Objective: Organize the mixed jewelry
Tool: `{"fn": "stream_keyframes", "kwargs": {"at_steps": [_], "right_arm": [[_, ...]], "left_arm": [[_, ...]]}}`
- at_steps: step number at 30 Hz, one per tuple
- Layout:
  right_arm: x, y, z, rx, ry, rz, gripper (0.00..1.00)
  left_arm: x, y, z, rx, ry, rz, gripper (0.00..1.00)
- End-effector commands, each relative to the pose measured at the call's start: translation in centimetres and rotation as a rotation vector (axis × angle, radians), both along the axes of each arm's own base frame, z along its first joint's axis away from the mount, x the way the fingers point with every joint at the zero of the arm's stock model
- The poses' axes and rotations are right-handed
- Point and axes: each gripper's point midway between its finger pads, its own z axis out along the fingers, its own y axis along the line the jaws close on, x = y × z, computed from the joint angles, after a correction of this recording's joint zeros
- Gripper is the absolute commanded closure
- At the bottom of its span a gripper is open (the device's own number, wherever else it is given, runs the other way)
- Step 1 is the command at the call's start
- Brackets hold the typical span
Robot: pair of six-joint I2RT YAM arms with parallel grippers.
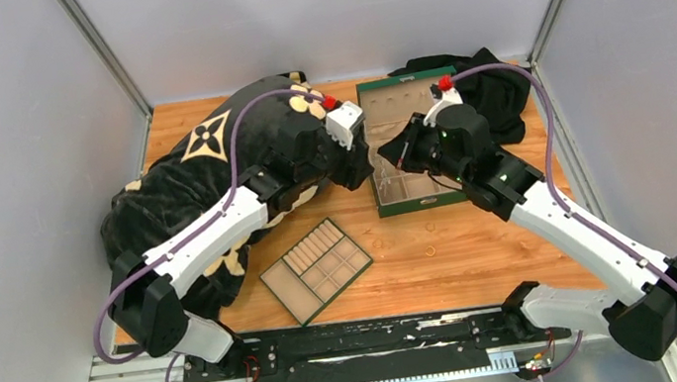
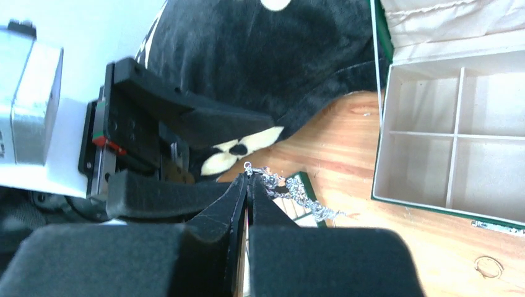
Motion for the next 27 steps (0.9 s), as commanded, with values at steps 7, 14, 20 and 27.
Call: {"fn": "stream_keyframes", "kwargs": {"at_steps": [7, 14, 20, 27], "right_arm": [[3.6, -0.9, 1.0, 0.019, 0.0, -0.153, 1.0], [6.3, -1.9, -0.1, -0.013, 0.018, -0.272, 1.0], [8.9, -2.9, -0.3, -0.06, 0.013, -0.364, 1.0], [12.3, -2.5, -1.3, -0.081, 0.051, -0.398, 1.0]], "left_arm": [[2.4, 5.4, 1.0, 0.108, -0.117, 0.192, 0.35], [3.0, 7.5, 2.2, 0.105, -0.15, 0.244, 0.35], [2.1, 8.2, 3.0, 0.069, -0.158, 0.257, 0.35], [1.1, 8.9, 3.0, 0.066, -0.152, 0.261, 0.35]]}}
